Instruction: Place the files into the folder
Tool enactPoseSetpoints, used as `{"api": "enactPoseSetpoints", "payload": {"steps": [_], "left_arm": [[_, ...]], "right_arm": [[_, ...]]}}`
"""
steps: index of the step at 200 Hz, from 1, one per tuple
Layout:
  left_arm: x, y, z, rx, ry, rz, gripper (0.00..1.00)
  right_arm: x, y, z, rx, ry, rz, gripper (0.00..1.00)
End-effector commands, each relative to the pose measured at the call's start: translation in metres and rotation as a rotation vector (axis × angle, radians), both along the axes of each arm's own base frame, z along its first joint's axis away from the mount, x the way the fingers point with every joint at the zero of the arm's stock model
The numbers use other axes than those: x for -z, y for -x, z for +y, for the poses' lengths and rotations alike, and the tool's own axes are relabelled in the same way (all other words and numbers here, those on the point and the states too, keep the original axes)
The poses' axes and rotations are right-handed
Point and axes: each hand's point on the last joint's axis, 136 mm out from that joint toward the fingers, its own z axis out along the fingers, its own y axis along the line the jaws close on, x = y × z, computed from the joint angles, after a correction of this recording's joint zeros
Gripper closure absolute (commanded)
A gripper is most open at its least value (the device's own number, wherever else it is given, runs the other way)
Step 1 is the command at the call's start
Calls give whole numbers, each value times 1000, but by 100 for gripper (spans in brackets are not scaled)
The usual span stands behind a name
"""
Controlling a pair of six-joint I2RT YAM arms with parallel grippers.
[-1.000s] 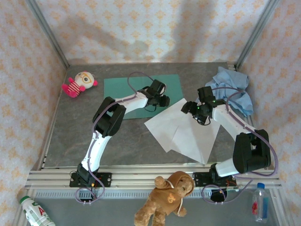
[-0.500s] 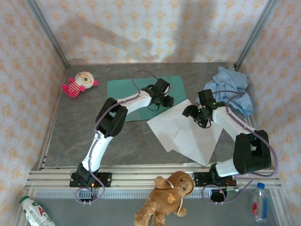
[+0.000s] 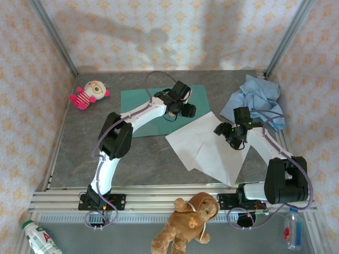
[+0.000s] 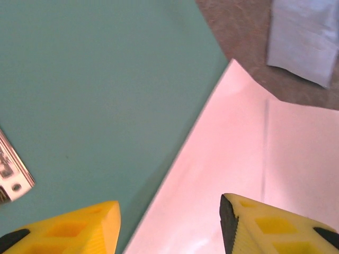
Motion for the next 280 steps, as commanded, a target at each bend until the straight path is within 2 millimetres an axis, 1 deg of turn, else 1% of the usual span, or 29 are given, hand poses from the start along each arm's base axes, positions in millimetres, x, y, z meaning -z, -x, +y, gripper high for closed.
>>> {"api": "enactPoseSetpoints", "payload": {"steps": [1, 15, 26, 35, 37, 40, 53, 81, 98, 115, 130, 131, 145, 163, 195, 235, 257, 280], "left_arm": [[-2, 41, -26, 78, 51, 86, 46], [3, 60, -45, 124, 68, 120, 46], [7, 71, -57, 140, 75, 138, 45], [12, 79, -67, 152, 81, 151, 45], [12, 80, -68, 152, 81, 154, 45], [14, 83, -72, 155, 83, 158, 45], [20, 92, -84, 171, 84, 172, 45], [35, 108, -103, 180, 84, 210, 44], [45, 114, -111, 178, 88, 223, 43], [54, 117, -114, 171, 92, 240, 41], [61, 116, -111, 164, 78, 244, 37], [61, 116, -110, 164, 76, 245, 37], [63, 116, -109, 166, 69, 241, 34], [67, 114, -106, 157, 46, 238, 33], [75, 116, -106, 152, 49, 262, 34], [84, 114, -100, 137, 35, 272, 34], [85, 113, -100, 134, 38, 271, 34], [92, 114, -96, 125, 19, 278, 34]], "right_arm": [[1, 12, -14, 57, 4, 4, 20], [3, 20, -27, 104, 9, 6, 20], [4, 25, -37, 142, 10, 3, 20], [9, 30, -44, 172, 10, 23, 20], [5, 30, -45, 175, 10, 4, 20], [3, 31, -48, 185, 12, -2, 20], [4, 36, -57, 213, 23, 4, 20], [12, 45, -68, 240, 33, 37, 19], [19, 47, -66, 238, 14, 55, 19], [25, 46, -63, 237, -4, 65, 19], [27, 46, -61, 233, -16, 57, 19], [29, 46, -61, 232, -18, 67, 19], [34, 48, -59, 228, -28, 85, 19], [38, 48, -56, 227, -44, 91, 19], [45, 49, -54, 227, -59, 105, 19], [46, 48, -53, 228, -66, 98, 19], [47, 48, -53, 229, -68, 101, 19], [47, 48, -52, 231, -75, 99, 19]]}}
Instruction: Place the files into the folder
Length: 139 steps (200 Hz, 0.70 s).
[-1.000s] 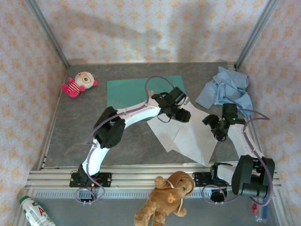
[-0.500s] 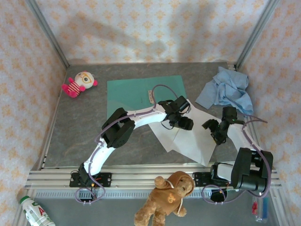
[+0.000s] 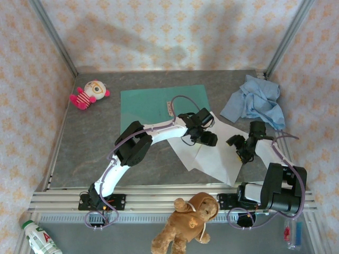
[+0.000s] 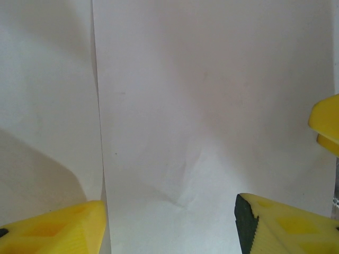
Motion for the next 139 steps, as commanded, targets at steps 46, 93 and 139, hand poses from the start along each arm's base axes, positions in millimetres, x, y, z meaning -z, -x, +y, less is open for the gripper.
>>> {"api": "enactPoseSetpoints", "payload": {"steps": [46, 93, 139], "left_arm": [[29, -2, 12, -39, -54, 20, 33], [31, 0, 9, -29, -32, 30, 34], [32, -1, 10, -62, -22, 52, 35]], "right_arm": [[5, 3, 1, 6, -7, 9, 19], [4, 0, 5, 11, -39, -5, 19], [1, -4, 8, 17, -64, -20, 19]]}}
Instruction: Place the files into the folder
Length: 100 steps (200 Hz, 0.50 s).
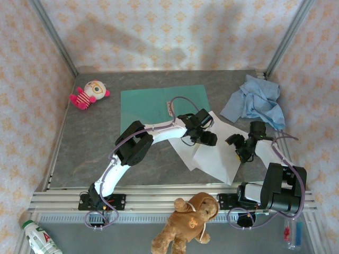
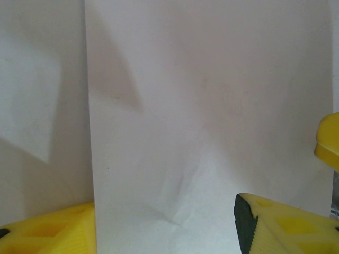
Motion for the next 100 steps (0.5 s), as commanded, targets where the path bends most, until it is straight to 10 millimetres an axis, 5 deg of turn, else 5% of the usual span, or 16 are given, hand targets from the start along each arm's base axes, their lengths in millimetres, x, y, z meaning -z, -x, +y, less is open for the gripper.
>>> {"api": "enactPoseSetpoints", "payload": {"steps": [1, 100], "left_arm": [[24, 4, 13, -33, -44, 53, 35], [22, -3, 15, -76, 39, 97, 46]], "right_arm": [[3, 2, 3, 12, -23, 9, 19], [2, -1, 5, 18, -40, 2, 19]]}}
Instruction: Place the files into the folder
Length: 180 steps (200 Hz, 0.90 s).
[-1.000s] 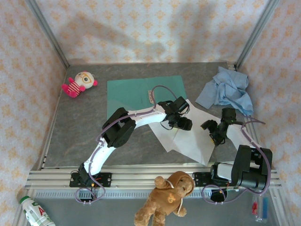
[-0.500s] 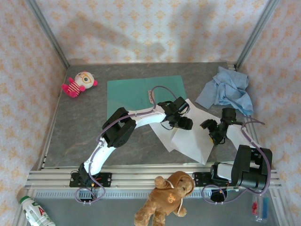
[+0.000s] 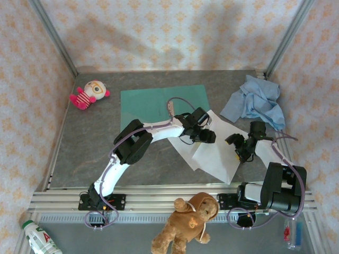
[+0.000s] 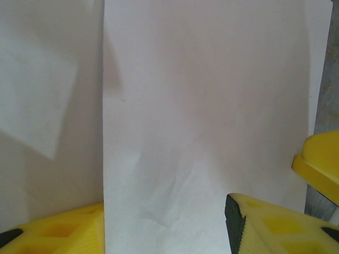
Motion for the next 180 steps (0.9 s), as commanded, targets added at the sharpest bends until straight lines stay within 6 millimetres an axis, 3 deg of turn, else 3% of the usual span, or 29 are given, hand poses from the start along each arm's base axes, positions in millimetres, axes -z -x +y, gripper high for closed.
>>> {"api": "enactPoseSetpoints", "payload": {"steps": [1, 62, 111, 131, 180], "left_arm": [[22, 6, 16, -25, -54, 55, 46], [18, 0, 20, -29, -61, 47, 67], [-6, -9, 21, -39, -20, 20, 86], [-22, -13, 15, -39, 29, 16, 90], [-86, -33, 15, -57, 107, -44, 100]], "right_arm": [[2, 0, 2, 11, -20, 6, 19], [-3, -1, 2, 2, -15, 5, 19], [-13, -3, 0, -12, 3, -20, 19], [-25, -6, 1, -27, 5, -55, 19], [-93, -25, 12, -78, -21, -287, 17]]}}
